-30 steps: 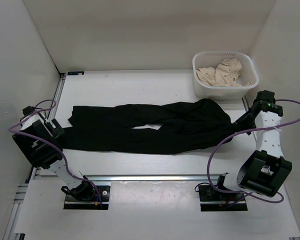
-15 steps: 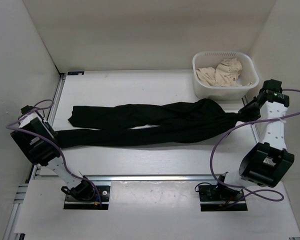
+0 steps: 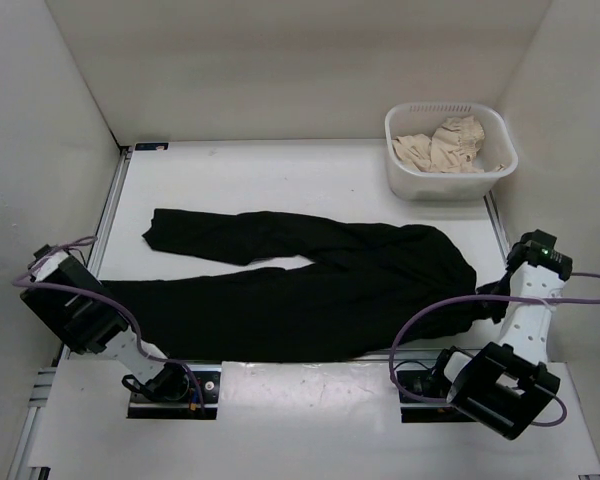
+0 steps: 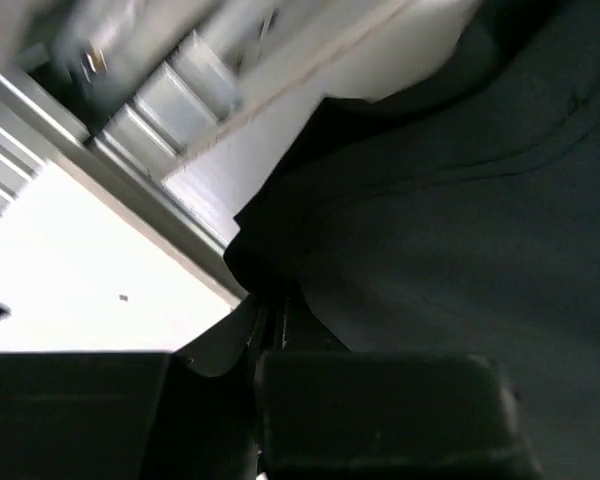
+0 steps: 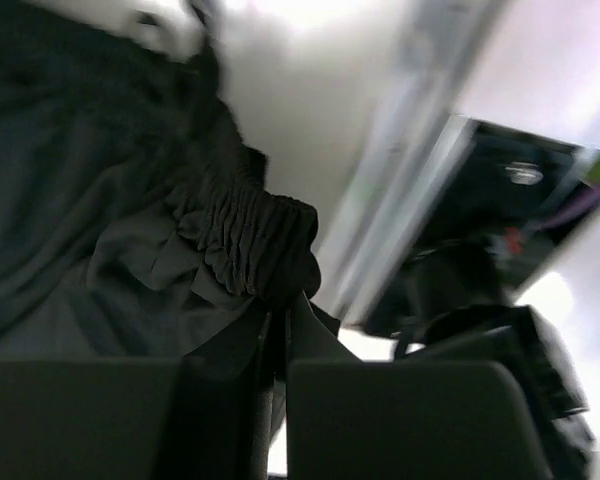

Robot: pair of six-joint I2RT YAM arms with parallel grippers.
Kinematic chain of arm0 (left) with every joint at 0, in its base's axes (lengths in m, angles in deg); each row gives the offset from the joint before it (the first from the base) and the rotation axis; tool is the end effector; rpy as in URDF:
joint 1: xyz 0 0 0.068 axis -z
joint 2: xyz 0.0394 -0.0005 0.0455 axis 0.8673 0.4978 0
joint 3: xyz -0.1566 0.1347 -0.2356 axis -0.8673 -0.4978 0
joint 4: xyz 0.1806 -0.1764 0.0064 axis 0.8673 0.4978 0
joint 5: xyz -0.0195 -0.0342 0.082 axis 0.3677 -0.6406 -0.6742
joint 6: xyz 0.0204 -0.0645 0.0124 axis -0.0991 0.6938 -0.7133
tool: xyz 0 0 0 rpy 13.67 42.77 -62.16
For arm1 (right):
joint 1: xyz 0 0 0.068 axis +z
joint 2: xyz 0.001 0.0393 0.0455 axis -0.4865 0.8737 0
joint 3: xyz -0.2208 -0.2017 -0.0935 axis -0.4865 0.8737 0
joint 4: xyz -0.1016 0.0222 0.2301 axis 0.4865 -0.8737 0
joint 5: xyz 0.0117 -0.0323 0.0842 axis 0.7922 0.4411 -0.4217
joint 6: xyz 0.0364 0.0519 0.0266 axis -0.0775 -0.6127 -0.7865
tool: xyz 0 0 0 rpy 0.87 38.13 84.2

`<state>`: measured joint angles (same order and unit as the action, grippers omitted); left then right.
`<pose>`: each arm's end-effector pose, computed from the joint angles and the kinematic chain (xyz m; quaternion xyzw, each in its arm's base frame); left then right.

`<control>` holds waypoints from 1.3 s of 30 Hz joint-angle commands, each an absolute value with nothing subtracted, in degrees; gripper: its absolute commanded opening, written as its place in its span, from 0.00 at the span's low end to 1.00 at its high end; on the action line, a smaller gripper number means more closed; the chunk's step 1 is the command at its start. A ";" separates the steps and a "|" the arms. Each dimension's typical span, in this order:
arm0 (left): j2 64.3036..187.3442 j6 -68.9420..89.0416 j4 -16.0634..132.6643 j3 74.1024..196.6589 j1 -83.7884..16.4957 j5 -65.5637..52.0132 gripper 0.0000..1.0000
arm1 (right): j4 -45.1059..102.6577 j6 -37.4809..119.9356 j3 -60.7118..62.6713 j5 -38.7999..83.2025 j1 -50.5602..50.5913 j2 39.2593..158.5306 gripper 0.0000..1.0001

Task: Fold and stack the trousers
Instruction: Flatten the trousers out

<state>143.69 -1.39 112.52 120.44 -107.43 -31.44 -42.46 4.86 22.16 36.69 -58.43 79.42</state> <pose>0.1698 0.2071 0.2014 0.4001 -0.9052 -0.1371 0.0425 0.1191 -0.0746 0.2858 0.5922 0.7979 -0.0475 0.1023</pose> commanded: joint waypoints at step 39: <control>156.06 -1.53 127.66 149.01 -97.76 -30.24 0.14 | -38.83 7.35 11.11 34.39 -65.15 90.50 0.00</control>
